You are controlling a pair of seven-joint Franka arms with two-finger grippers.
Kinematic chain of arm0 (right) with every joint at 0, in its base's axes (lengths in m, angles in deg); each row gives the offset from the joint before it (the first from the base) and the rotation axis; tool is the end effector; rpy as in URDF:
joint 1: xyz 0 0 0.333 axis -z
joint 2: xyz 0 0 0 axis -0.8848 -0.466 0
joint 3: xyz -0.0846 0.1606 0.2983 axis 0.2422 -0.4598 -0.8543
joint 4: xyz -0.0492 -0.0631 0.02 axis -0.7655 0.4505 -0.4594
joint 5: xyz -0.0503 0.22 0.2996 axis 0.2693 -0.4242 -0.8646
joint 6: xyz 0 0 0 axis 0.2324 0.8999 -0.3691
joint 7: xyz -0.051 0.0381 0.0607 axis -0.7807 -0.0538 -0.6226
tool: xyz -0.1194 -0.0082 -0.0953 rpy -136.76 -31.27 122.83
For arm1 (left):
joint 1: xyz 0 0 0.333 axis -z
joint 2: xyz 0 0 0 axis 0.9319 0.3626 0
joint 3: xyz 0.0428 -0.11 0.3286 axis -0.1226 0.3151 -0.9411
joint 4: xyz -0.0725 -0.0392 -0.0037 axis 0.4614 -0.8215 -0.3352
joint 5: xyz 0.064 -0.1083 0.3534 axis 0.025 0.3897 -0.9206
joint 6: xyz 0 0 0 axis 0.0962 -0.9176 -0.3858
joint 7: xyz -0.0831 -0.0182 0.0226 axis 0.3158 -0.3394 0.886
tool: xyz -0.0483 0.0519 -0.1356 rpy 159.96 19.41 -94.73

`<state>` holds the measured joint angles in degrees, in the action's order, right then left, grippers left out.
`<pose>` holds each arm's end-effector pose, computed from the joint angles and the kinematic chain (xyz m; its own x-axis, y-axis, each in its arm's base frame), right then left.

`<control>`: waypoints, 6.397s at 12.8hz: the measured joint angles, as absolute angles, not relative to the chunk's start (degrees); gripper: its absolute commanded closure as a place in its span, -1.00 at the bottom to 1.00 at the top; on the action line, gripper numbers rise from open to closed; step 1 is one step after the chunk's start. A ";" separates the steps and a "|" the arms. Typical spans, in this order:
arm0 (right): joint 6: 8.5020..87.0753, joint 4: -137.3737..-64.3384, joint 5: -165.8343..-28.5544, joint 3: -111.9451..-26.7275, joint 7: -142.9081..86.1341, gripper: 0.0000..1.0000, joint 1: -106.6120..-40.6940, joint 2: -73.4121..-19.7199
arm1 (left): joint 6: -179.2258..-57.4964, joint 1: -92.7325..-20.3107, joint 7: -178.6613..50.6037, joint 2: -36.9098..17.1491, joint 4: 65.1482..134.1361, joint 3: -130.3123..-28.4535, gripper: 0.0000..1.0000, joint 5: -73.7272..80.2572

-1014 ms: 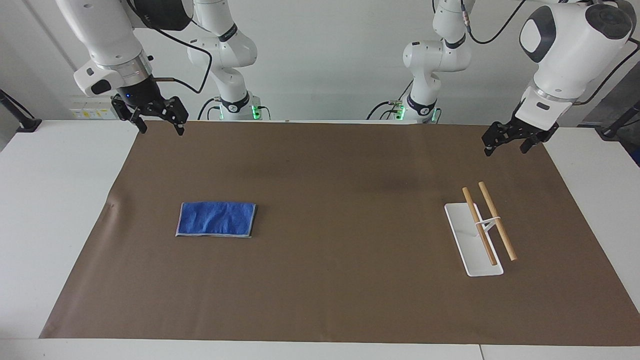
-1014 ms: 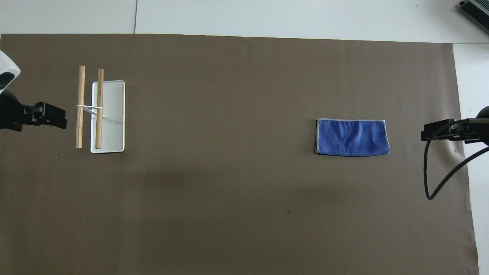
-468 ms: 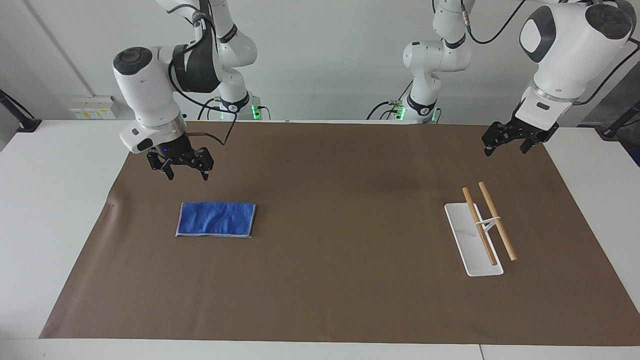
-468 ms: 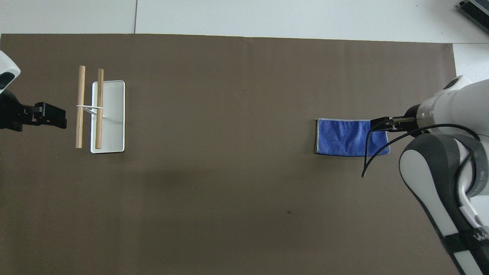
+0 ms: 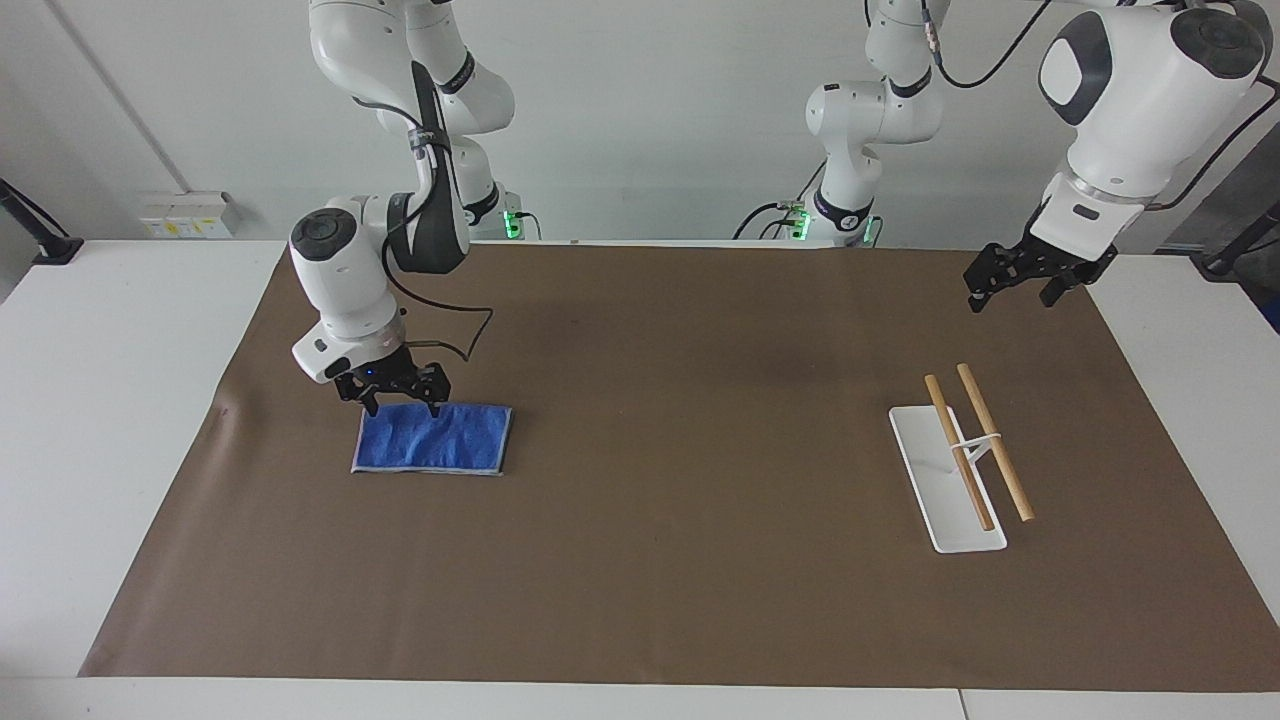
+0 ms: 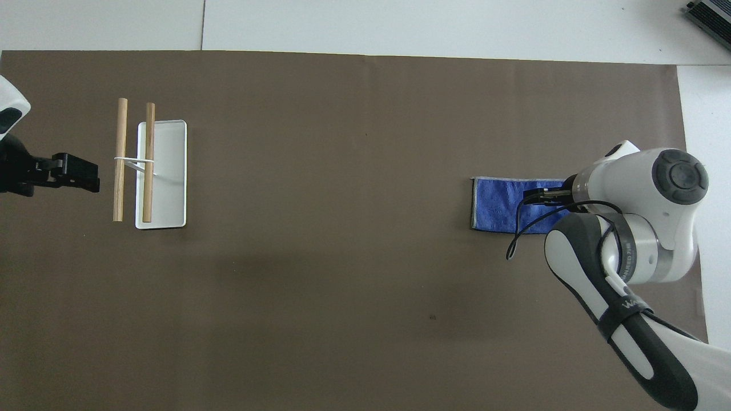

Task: Right arm passes towel to left arm to hang
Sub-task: 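Reach the right gripper down to the blue towel's near edge, then close the right gripper on the blue towel and lift it, then carry the towel with the right gripper while the left gripper approaches, then grasp the towel end with the left gripper near the right gripper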

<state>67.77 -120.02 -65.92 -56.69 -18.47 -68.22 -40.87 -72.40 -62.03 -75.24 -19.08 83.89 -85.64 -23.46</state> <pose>0.5667 0.0056 0.3347 0.9960 -0.0110 0.0889 -0.0130 -0.9997 0.0220 0.5400 -0.0290 0.5813 0.9995 0.0122 -0.0292 0.0114 -0.9995 -0.0290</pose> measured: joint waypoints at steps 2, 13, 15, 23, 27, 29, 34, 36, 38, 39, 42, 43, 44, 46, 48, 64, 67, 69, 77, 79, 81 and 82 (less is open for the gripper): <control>70.65 -121.79 -65.92 -56.69 -18.71 -1.00 -67.93 -42.11 | -72.40 -62.03 -75.24 -19.08 83.89 -85.64 -1.00 -23.46; 74.71 -123.23 -66.71 -56.72 -20.03 1.00 -67.19 -44.51 | -72.40 -62.04 -75.24 -19.08 83.89 -85.64 -1.00 -23.46; 72.39 -121.83 -66.86 -56.90 -19.36 1.00 -67.46 -44.40 | -72.40 -62.04 -75.24 -19.08 83.89 -85.64 -1.00 -23.46; 65.24 -114.86 -70.07 -59.70 -17.05 1.00 -68.67 -40.52 | -72.40 -62.04 -75.24 -19.08 83.89 -85.64 -1.00 -23.46; 61.17 -107.06 -83.52 -63.07 -16.91 1.00 -68.76 -40.13 | -72.40 -62.04 -75.24 -19.08 83.89 -85.64 -1.00 -23.46; 61.40 -104.97 -92.42 -64.66 -15.24 1.00 -69.29 -40.50 | -72.40 -62.04 -75.24 -19.08 83.89 -85.64 -1.00 -23.46; 72.12 -102.09 -112.20 -65.30 -3.06 1.00 -77.85 -42.22 | -72.40 -62.04 -75.24 -19.08 83.89 -85.64 -1.00 -23.46; 77.72 -102.05 -120.85 -65.37 0.56 1.00 -82.14 -42.71 | -72.40 -62.04 -75.24 -19.08 83.89 -85.64 -1.00 -23.46; 80.52 -102.02 -127.84 -65.40 2.21 1.00 -84.91 -42.91 | -72.40 -62.04 -75.24 -19.08 83.89 -85.64 -1.00 -23.46; 80.61 -102.00 -131.41 -65.40 2.46 1.00 -85.29 -42.95 | -72.40 -62.04 -75.24 -19.08 83.89 -85.64 -1.00 -23.46; 80.61 -101.33 -145.54 -65.76 2.65 1.00 -85.30 -42.97 | -72.40 -62.04 -75.24 -19.08 83.89 -85.64 -1.00 -23.46; 80.61 -100.99 -149.09 -66.05 3.06 1.00 -85.30 -42.97 | -72.40 -62.04 -75.24 -19.08 83.89 -85.64 -1.00 -23.46; 80.61 -100.72 -151.49 -66.37 4.23 1.00 -85.30 -42.97 | -72.40 -62.04 -75.24 -19.08 83.89 -85.64 -1.00 -23.46; 80.61 -100.03 -153.55 -67.04 7.81 1.00 -85.33 -42.98 | -72.40 -62.04 -75.23 -19.08 83.89 -85.63 -1.00 -23.46; 82.48 -99.28 -154.85 -67.70 10.87 1.00 -86.17 -43.06 | -72.37 -62.00 -75.24 -19.08 83.90 -85.37 -1.00 -23.46; 90.47 -93.94 -156.62 -67.91 12.97 1.00 -92.92 -48.00 | -81.54 -58.53 -22.17 -19.79 86.44 -83.44 -1.00 -23.34; 91.31 -93.94 -156.62 -67.91 12.97 1.00 -93.76 -48.01 | -88.26 -58.52 -6.72 -19.83 88.87 -82.27 -1.00 -22.76; 91.34 -93.94 -156.62 -67.90 12.97 1.00 -94.02 -48.07 | -92.47 -58.52 0.84 -20.20 91.42 -81.68 -1.00 -21.48; 96.48 -93.22 -156.79 -67.94 18.61 1.00 -97.48 -49.38 | -102.42 -58.49 19.58 -23.32 98.62 -78.03 -1.00 -20.74; 97.62 -92.66 -156.79 -67.95 19.81 1.00 -98.94 -49.50 | -103.51 -58.48 22.23 -23.38 99.01 -77.04 -1.00 -20.74; 98.05 -92.48 -156.79 -67.95 19.99 1.00 -99.59 -49.64 | -106.49 -58.47 24.21 -23.39 99.69 -75.91 -1.00 -20.73; 98.05 -92.40 -156.79 -67.94 19.99 1.00 -99.60 -49.75 | -108.08 -58.47 25.25 -23.40 100.11 -75.60 -0.96 -20.73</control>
<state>98.05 -92.40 -156.79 -67.94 19.99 -99.60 -49.75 -108.08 -58.47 25.25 -23.40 100.11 -75.60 -20.73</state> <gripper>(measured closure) 0.952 0.000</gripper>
